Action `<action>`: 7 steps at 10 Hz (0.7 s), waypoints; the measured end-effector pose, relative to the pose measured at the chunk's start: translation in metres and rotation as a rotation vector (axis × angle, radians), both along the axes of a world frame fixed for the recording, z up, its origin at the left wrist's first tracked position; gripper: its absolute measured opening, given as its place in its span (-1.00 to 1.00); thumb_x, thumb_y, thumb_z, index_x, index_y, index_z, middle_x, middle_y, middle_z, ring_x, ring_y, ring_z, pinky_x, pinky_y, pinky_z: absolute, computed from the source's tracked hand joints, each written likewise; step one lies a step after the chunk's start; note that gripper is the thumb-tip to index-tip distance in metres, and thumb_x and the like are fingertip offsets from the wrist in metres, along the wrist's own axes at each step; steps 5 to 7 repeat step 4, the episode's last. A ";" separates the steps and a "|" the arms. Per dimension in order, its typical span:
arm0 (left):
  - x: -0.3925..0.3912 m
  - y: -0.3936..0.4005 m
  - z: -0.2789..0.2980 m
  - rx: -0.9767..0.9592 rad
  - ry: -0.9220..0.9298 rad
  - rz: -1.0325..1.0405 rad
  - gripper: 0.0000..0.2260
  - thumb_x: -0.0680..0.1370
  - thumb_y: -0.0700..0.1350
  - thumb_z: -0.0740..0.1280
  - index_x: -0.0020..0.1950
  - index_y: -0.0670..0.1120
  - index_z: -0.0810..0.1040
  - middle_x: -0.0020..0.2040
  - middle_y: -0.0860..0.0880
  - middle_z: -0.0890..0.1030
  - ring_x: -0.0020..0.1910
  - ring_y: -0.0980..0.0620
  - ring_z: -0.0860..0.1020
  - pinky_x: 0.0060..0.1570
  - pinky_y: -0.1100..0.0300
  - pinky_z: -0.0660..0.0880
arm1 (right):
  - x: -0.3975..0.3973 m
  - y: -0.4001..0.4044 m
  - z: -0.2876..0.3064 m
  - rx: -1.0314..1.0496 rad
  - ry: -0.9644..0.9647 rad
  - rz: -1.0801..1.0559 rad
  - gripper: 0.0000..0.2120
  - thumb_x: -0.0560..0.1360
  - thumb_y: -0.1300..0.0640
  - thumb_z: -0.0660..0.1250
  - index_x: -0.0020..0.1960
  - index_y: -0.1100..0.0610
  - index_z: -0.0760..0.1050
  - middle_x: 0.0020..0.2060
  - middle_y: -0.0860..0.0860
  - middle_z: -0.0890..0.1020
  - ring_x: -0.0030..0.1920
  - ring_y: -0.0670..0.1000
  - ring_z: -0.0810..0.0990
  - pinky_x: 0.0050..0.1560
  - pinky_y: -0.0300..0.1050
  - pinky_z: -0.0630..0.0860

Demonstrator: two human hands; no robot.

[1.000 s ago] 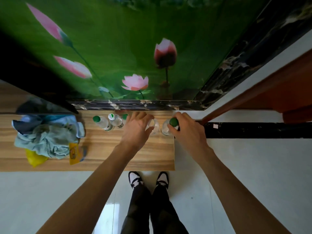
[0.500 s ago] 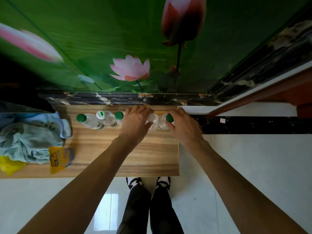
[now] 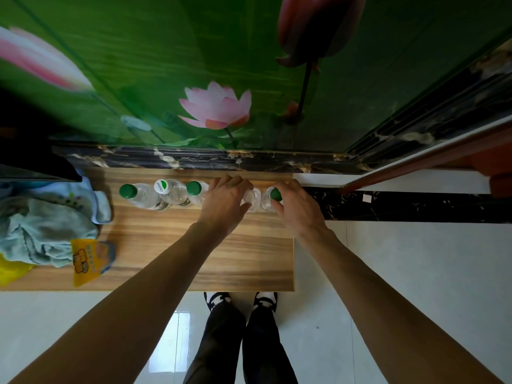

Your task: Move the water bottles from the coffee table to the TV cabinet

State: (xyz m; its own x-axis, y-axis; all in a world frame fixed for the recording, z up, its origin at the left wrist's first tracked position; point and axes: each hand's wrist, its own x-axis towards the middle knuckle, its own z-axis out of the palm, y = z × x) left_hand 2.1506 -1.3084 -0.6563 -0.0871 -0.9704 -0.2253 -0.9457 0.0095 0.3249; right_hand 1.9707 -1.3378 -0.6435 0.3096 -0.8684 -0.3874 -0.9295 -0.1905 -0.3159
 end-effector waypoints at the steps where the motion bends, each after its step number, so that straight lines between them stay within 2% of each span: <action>1: 0.000 -0.002 -0.005 -0.008 0.010 -0.003 -0.63 0.53 -0.01 0.46 0.33 0.00 0.57 0.25 0.00 0.62 0.26 -0.09 0.52 0.31 0.00 0.38 | -0.002 -0.002 -0.002 -0.006 -0.019 -0.024 -0.71 0.65 0.00 0.30 0.34 0.05 0.45 0.27 0.07 0.54 0.23 0.13 0.61 0.09 0.02 0.58; 2: 0.000 -0.003 -0.009 0.011 0.014 -0.015 -0.56 0.51 0.00 0.48 0.37 -0.01 0.54 0.27 -0.03 0.61 0.28 -0.11 0.51 0.33 -0.02 0.38 | -0.006 0.000 -0.004 -0.002 -0.003 -0.042 -0.63 0.64 -0.03 0.32 0.41 0.03 0.40 0.27 0.07 0.53 0.24 0.13 0.60 0.10 0.03 0.58; 3: 0.001 0.001 0.002 0.047 0.052 -0.008 -0.45 0.51 0.02 0.48 0.48 -0.02 0.46 0.36 -0.06 0.57 0.36 -0.13 0.48 0.38 -0.03 0.37 | -0.012 0.003 0.007 0.079 0.021 -0.058 -0.49 0.64 -0.04 0.32 0.52 0.01 0.26 0.34 0.09 0.50 0.32 0.15 0.56 0.18 0.09 0.59; 4: 0.005 0.012 0.016 -0.003 0.149 0.079 -0.39 0.52 0.00 0.48 0.54 -0.07 0.40 0.44 -0.09 0.53 0.41 -0.15 0.46 0.39 -0.06 0.42 | -0.022 0.009 0.021 0.116 -0.045 -0.084 -0.40 0.63 -0.04 0.34 0.58 -0.02 0.18 0.43 0.07 0.48 0.41 0.13 0.50 0.30 0.12 0.55; 7: 0.005 0.012 0.016 -0.003 0.149 0.079 -0.39 0.52 0.00 0.48 0.54 -0.07 0.40 0.44 -0.09 0.53 0.41 -0.15 0.46 0.39 -0.06 0.42 | -0.022 0.009 0.021 0.116 -0.045 -0.084 -0.40 0.63 -0.04 0.34 0.58 -0.02 0.18 0.43 0.07 0.48 0.41 0.13 0.50 0.30 0.12 0.55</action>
